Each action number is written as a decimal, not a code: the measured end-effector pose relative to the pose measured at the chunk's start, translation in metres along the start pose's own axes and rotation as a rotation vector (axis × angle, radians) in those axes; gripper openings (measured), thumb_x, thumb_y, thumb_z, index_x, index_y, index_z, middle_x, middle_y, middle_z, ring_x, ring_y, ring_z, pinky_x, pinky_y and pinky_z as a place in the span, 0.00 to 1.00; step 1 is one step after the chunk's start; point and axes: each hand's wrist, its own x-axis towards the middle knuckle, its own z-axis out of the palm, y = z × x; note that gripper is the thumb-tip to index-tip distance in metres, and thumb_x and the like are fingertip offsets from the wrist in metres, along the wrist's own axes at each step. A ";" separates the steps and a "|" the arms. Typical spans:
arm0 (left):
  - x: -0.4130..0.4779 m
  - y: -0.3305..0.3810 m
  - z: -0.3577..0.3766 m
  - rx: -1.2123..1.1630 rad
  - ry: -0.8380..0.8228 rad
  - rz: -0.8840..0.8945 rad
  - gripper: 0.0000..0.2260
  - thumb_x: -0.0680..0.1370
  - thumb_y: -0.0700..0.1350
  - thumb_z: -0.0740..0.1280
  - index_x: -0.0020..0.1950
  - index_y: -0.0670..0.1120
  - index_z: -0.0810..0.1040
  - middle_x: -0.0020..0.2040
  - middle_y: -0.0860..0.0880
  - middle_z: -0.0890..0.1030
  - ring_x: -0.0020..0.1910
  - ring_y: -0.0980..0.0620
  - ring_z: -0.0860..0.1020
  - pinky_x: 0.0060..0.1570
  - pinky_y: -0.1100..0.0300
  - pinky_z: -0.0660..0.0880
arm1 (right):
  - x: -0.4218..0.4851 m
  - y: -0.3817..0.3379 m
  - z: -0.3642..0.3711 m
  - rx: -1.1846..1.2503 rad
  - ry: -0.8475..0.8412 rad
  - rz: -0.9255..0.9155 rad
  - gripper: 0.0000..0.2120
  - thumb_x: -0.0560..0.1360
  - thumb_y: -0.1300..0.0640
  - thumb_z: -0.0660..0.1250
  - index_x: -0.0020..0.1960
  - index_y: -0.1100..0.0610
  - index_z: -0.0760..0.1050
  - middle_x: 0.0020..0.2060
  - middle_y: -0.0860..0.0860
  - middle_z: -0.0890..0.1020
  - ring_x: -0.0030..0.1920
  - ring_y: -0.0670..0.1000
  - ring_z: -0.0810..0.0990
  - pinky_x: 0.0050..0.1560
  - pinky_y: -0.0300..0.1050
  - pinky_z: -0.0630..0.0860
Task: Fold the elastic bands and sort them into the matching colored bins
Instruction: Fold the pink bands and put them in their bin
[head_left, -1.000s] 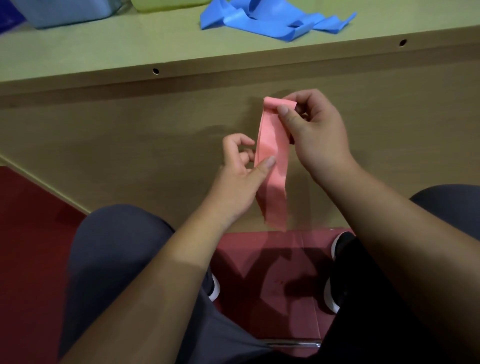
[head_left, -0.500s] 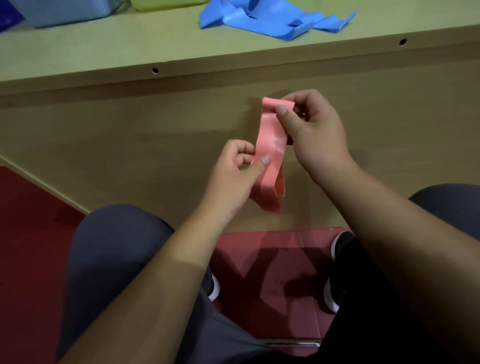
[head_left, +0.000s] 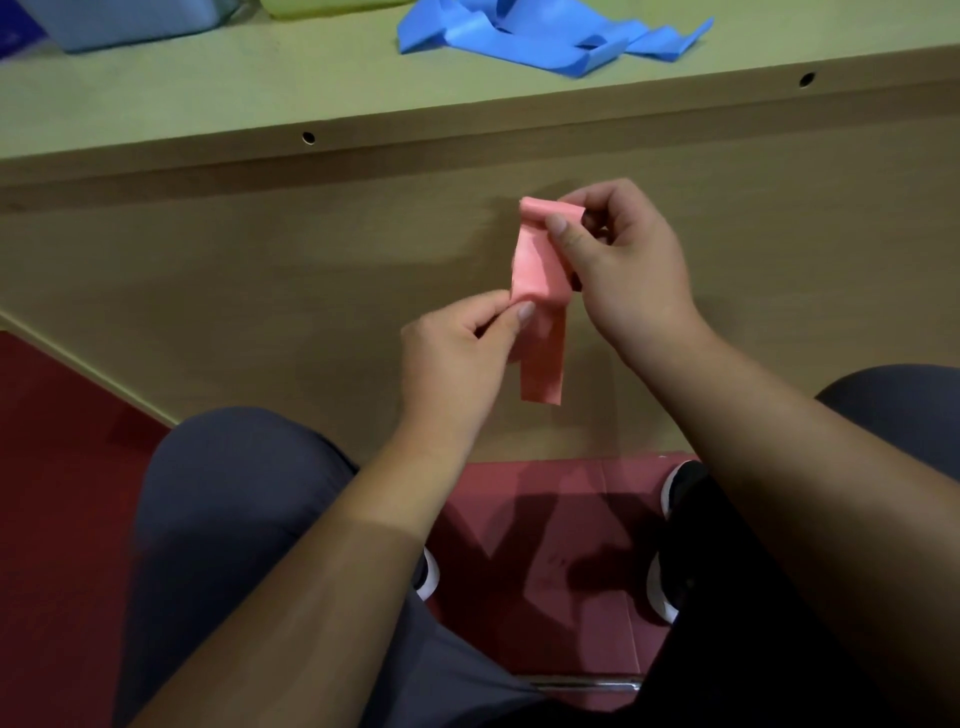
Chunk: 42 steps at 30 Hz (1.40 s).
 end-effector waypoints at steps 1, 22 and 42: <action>0.000 0.001 0.000 -0.035 0.006 -0.029 0.05 0.80 0.45 0.74 0.51 0.52 0.90 0.40 0.53 0.88 0.39 0.54 0.86 0.39 0.52 0.84 | 0.000 0.000 0.000 0.006 0.001 0.004 0.04 0.81 0.51 0.73 0.54 0.49 0.80 0.46 0.45 0.85 0.50 0.50 0.85 0.52 0.57 0.84; 0.010 -0.004 -0.007 -0.426 -0.161 -0.404 0.01 0.79 0.40 0.75 0.48 0.43 0.87 0.41 0.46 0.87 0.37 0.54 0.83 0.43 0.61 0.77 | 0.005 0.002 -0.003 0.124 0.022 -0.017 0.03 0.78 0.50 0.73 0.51 0.47 0.80 0.42 0.40 0.82 0.52 0.60 0.85 0.52 0.65 0.83; 0.012 -0.009 -0.003 -0.481 -0.084 -0.321 0.11 0.76 0.37 0.77 0.58 0.42 0.87 0.54 0.40 0.88 0.55 0.41 0.86 0.62 0.46 0.81 | -0.002 -0.015 -0.007 0.168 0.038 0.037 0.06 0.82 0.57 0.72 0.56 0.58 0.80 0.45 0.50 0.81 0.53 0.64 0.84 0.48 0.69 0.83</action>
